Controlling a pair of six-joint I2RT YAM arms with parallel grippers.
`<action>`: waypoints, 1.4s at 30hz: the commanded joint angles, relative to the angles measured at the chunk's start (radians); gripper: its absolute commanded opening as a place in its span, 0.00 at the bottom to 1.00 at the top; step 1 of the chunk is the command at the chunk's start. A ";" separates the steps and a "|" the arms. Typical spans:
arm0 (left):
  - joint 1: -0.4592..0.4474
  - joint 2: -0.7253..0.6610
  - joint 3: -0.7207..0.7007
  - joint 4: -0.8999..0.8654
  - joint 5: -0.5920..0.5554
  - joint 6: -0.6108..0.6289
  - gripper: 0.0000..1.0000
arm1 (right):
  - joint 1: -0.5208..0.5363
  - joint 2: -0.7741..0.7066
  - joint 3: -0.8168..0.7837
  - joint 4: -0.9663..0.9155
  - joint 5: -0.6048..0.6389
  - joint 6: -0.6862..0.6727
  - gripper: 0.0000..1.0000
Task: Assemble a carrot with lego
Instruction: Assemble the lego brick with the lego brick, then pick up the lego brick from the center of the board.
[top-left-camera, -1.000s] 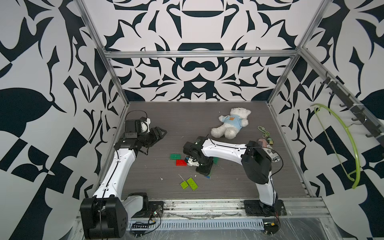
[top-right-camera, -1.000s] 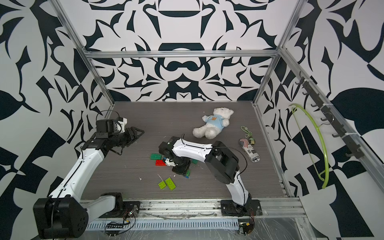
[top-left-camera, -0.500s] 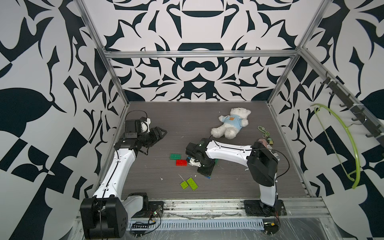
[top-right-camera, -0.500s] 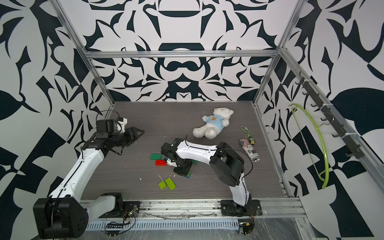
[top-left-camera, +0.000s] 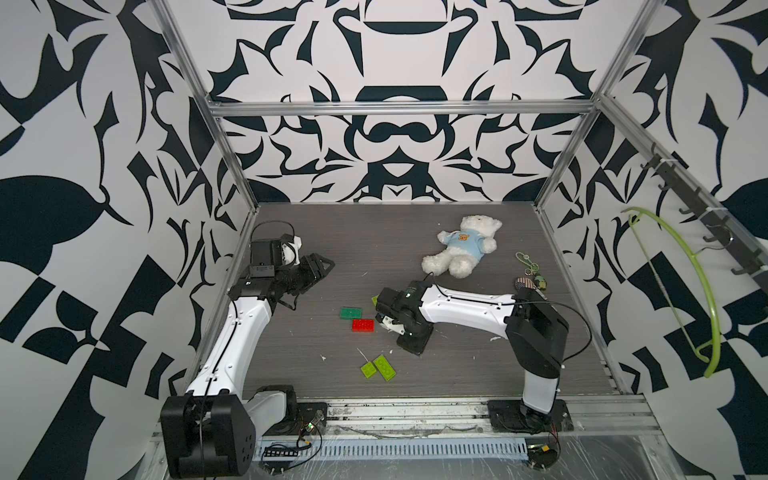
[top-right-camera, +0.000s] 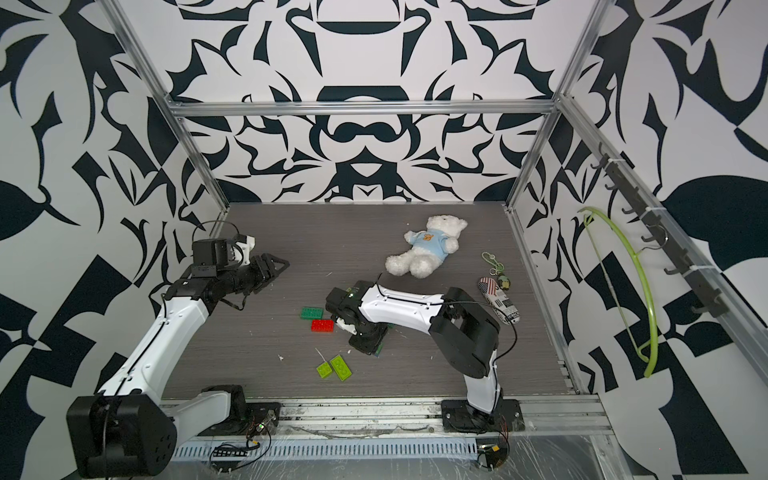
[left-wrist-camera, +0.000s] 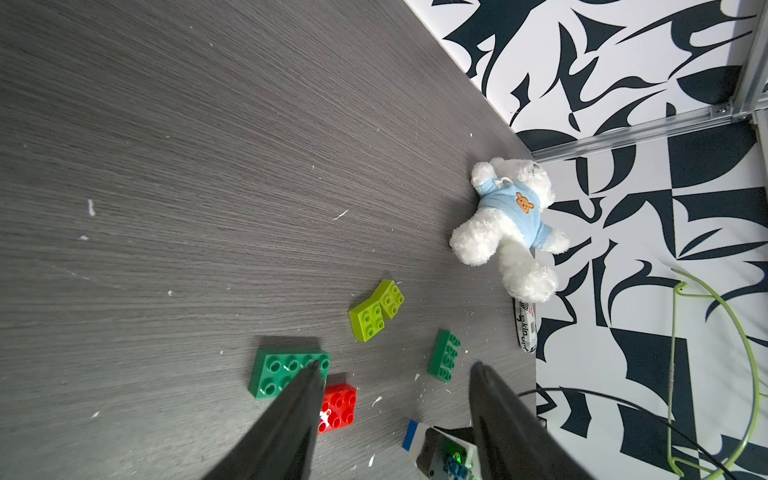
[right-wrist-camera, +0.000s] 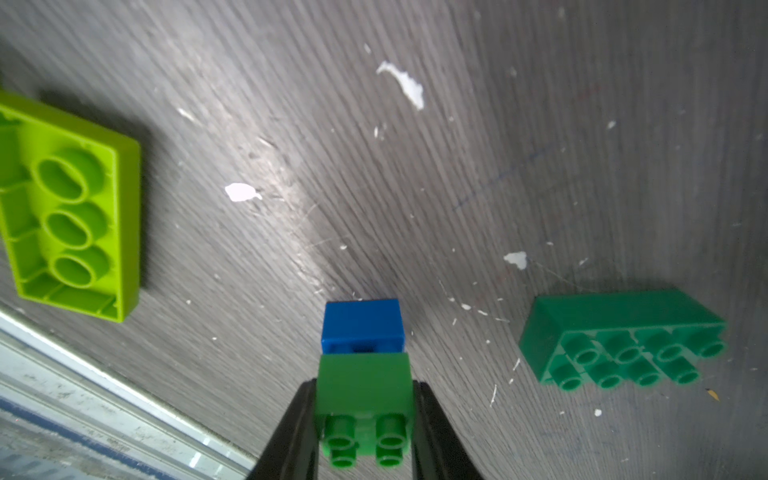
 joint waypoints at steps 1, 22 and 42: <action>0.002 -0.013 -0.008 0.012 0.016 0.001 0.63 | -0.001 0.083 0.009 0.003 -0.012 -0.018 0.23; 0.002 -0.004 0.015 -0.002 0.008 0.012 0.63 | -0.020 -0.036 0.108 0.040 -0.068 -0.054 0.68; -0.260 0.024 -0.076 0.045 -0.136 -0.041 0.63 | -0.376 -0.369 -0.326 0.342 -0.049 0.550 0.68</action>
